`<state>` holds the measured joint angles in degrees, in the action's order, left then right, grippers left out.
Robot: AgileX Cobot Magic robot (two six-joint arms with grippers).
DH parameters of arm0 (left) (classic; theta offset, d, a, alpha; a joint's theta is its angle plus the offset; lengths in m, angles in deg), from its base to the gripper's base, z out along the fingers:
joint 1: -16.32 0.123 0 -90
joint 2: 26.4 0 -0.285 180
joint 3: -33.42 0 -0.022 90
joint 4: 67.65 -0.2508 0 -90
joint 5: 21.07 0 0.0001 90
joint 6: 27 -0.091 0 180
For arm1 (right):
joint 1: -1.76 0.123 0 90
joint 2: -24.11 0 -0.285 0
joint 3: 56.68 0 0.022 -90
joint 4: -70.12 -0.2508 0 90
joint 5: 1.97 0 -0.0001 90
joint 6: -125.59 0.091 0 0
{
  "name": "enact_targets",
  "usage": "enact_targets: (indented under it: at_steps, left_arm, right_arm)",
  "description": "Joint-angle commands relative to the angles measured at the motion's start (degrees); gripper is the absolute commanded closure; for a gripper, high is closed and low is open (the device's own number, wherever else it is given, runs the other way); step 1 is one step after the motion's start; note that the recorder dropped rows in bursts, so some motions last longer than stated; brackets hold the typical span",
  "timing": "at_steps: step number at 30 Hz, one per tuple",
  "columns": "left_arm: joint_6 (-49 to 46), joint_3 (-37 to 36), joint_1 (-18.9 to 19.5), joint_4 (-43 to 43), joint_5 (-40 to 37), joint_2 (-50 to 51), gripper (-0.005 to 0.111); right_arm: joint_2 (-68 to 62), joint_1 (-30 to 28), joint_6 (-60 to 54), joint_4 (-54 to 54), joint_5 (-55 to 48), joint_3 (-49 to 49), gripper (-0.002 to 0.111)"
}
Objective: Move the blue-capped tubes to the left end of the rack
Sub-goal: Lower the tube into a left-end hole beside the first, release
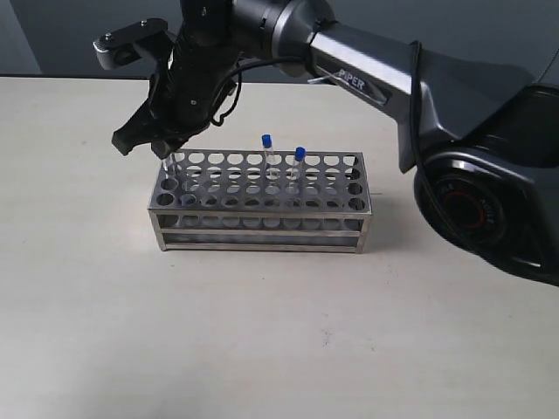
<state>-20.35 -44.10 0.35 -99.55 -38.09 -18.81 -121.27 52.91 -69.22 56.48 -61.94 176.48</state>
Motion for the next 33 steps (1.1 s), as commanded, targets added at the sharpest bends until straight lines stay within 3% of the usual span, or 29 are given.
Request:
enact_targets:
  at_steps: [1,8,10,14,16,24,33]
  left_arm:
    - [0.28,0.3,-0.22,0.29,0.31,0.2,0.106]
    - [0.28,0.3,-0.22,0.29,0.31,0.2,0.106]
    - [0.28,0.3,-0.22,0.29,0.31,0.2,0.106]
    - [0.28,0.3,-0.22,0.29,0.31,0.2,0.106]
    - [0.28,0.3,-0.22,0.29,0.31,0.2,0.106]
    - [0.28,0.3,-0.22,0.29,0.31,0.2,0.106]
    - [0.28,0.3,-0.22,0.29,0.31,0.2,0.106]
  right_arm:
    - [-0.56,0.28,-0.26,-2.89,2.75,0.19,0.109]
    - [-1.22,0.28,-0.26,-2.76,-0.44,0.19,0.108]
    - [-1.09,0.28,-0.26,-2.76,-0.84,0.19,0.099]
    - [-0.88,0.28,-0.26,-2.76,-1.36,0.19,0.07]
    - [-0.61,0.28,-0.03,-2.76,-1.36,0.19,0.063]
    - [1.8,0.28,-0.03,-2.78,-5.38,0.19,0.085]
    - [7.6,0.28,5.55,8.52,-10.0,0.19,0.071]
